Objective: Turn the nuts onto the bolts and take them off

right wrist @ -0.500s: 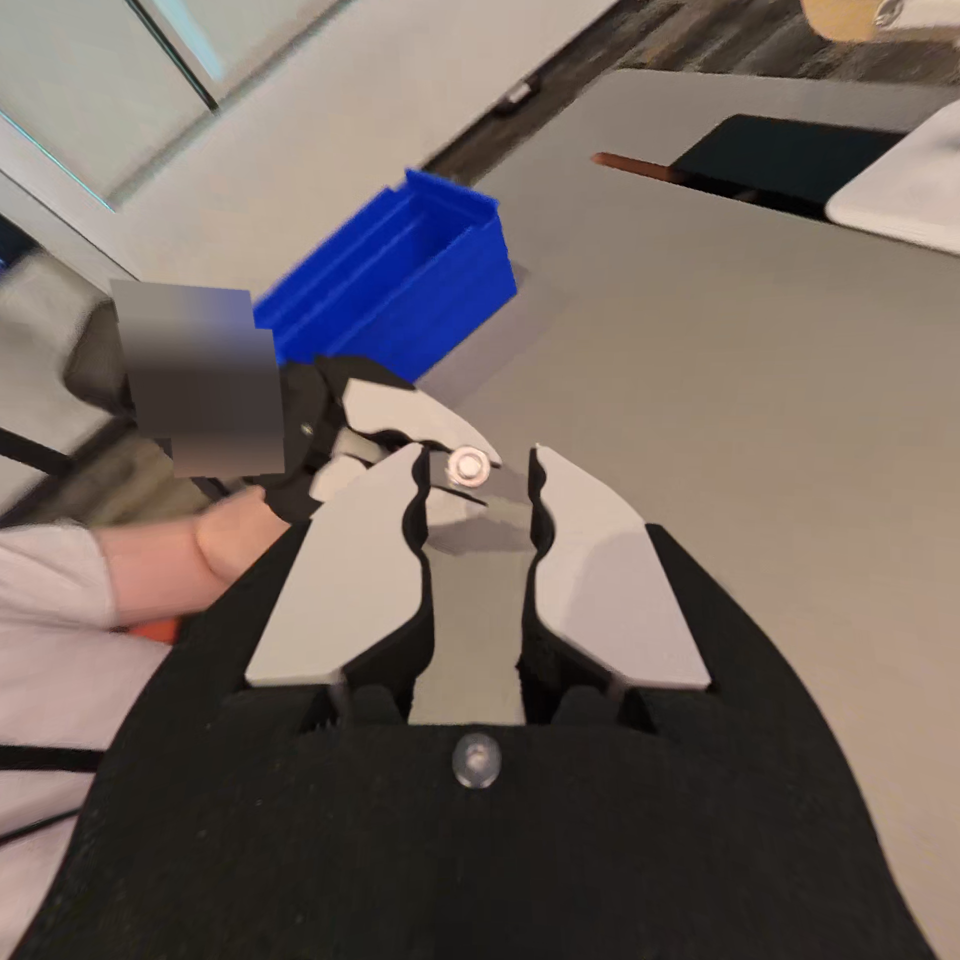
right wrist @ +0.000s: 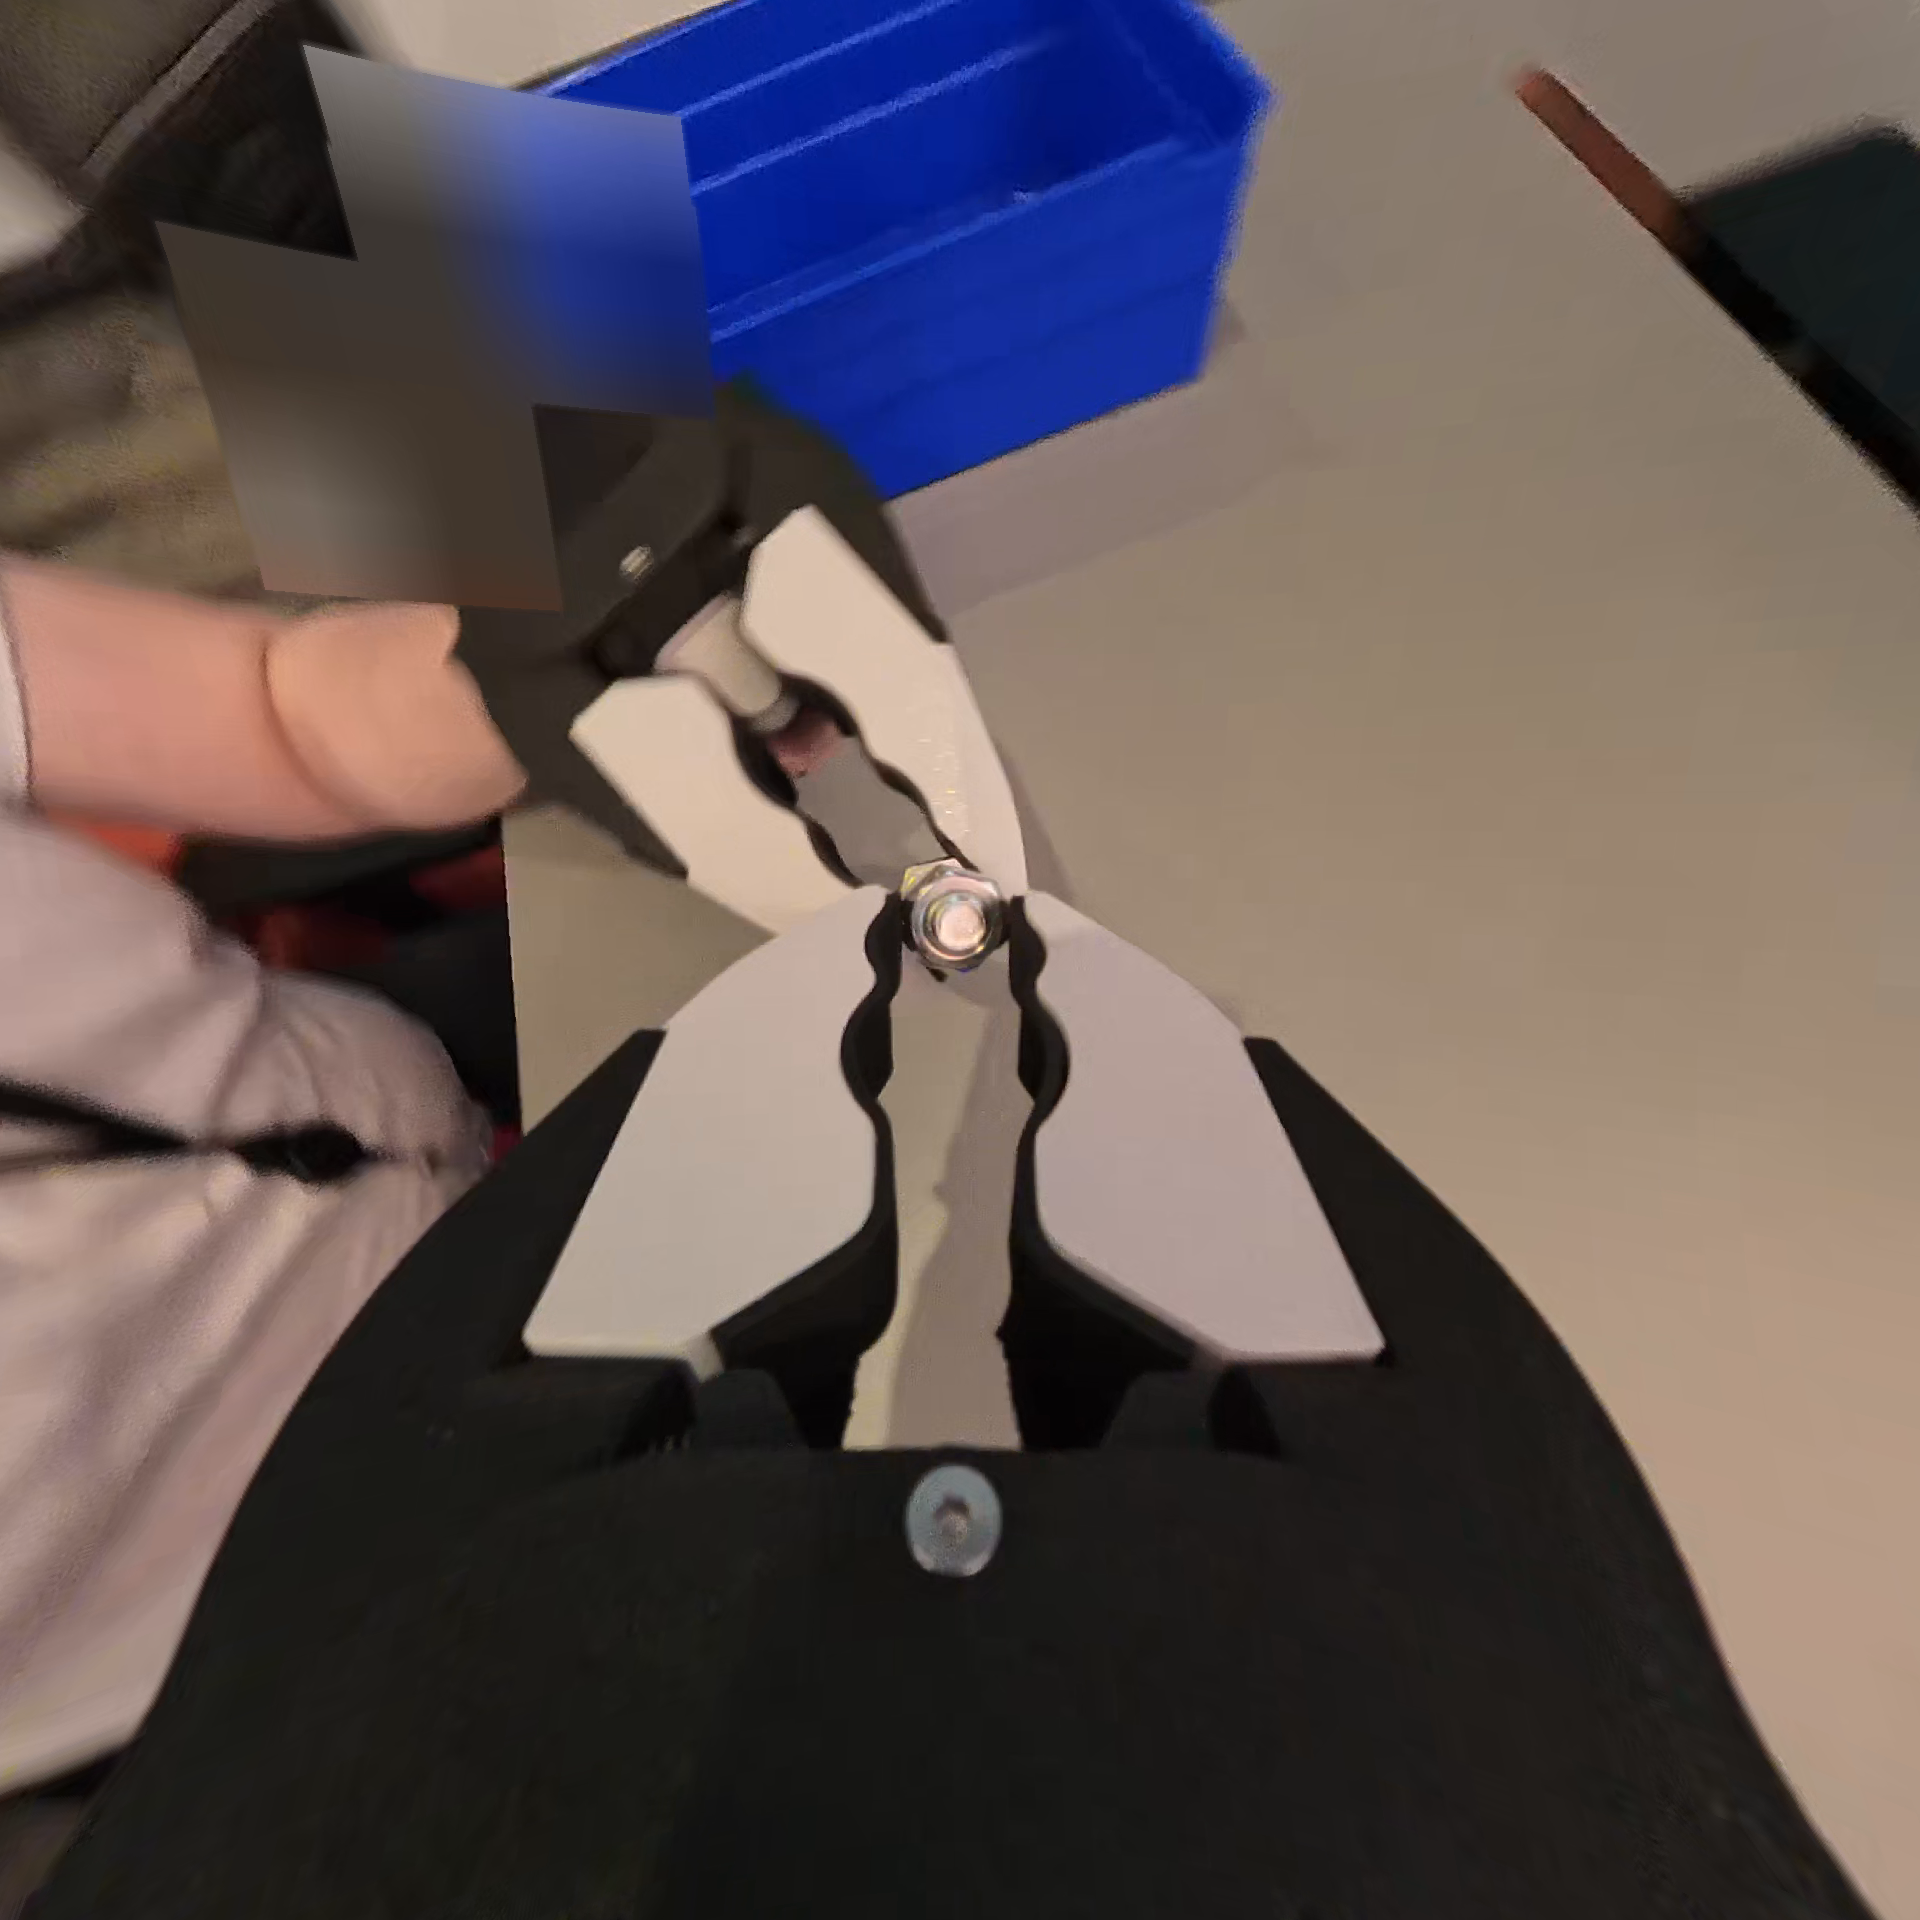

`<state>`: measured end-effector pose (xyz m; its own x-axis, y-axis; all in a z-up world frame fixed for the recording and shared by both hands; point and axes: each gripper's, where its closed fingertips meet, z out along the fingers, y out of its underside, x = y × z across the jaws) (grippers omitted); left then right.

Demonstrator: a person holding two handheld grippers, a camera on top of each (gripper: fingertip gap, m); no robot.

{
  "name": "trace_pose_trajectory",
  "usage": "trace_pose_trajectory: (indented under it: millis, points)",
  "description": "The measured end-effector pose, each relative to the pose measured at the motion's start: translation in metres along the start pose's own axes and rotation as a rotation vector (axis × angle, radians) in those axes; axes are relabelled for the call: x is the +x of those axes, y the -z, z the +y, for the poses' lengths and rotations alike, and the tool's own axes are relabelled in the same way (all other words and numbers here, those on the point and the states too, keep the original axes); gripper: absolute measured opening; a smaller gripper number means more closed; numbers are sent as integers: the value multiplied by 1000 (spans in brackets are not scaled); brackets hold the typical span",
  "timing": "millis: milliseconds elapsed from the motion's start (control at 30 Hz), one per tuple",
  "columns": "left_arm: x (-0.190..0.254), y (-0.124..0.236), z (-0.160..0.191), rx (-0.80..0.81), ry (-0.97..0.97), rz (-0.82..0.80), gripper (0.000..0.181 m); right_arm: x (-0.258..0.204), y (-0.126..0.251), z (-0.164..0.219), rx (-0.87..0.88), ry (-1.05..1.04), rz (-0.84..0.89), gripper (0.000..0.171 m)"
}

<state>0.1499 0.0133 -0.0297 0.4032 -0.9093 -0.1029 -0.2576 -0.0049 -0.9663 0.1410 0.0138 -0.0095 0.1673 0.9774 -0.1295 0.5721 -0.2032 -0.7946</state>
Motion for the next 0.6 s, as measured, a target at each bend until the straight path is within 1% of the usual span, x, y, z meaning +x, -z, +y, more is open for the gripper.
trace_pose_trajectory:
  millis: [67, 100, 133, 167, 233, 300, 367, 433, 467, 533, 600]
  points:
    - [19, 3, -3, 11, 36, 142, 18, -15, 5, 4, 9, 212, -89, 19]
    - [27, 4, -4, 14, 67, 210, 18, -22, 8, 6, 26, 288, -126, 19]
    - [31, 5, -6, 24, 93, 245, 18, -25, 10, 6, 48, 330, -141, 19]
    - [32, 5, -7, 31, 105, 256, 18, -26, 10, 5, 67, 342, -137, 19]
    - [24, 3, -6, 36, 83, 193, 18, -17, 10, 3, 88, 317, -62, 20]
    - [10, 1, -4, 25, 49, 87, 18, 1, 9, 2, 85, 181, 64, 39]
    - [-6, -1, 0, 12, 6, -39, 18, 14, 8, 4, 87, -54, 131, 49]
    - [-20, 0, 2, -1, -55, -165, 18, 18, 6, 5, 106, -293, 106, 51]
    - [-23, 0, 2, -8, -75, -191, 18, 18, 5, 2, 140, -375, 87, 50]
    - [-26, 0, 2, -6, -98, -235, 18, 23, 6, -4, 204, -487, 77, 44]
    - [-26, -1, 3, -10, -103, -237, 18, 27, 5, -6, 209, -532, 80, 44]
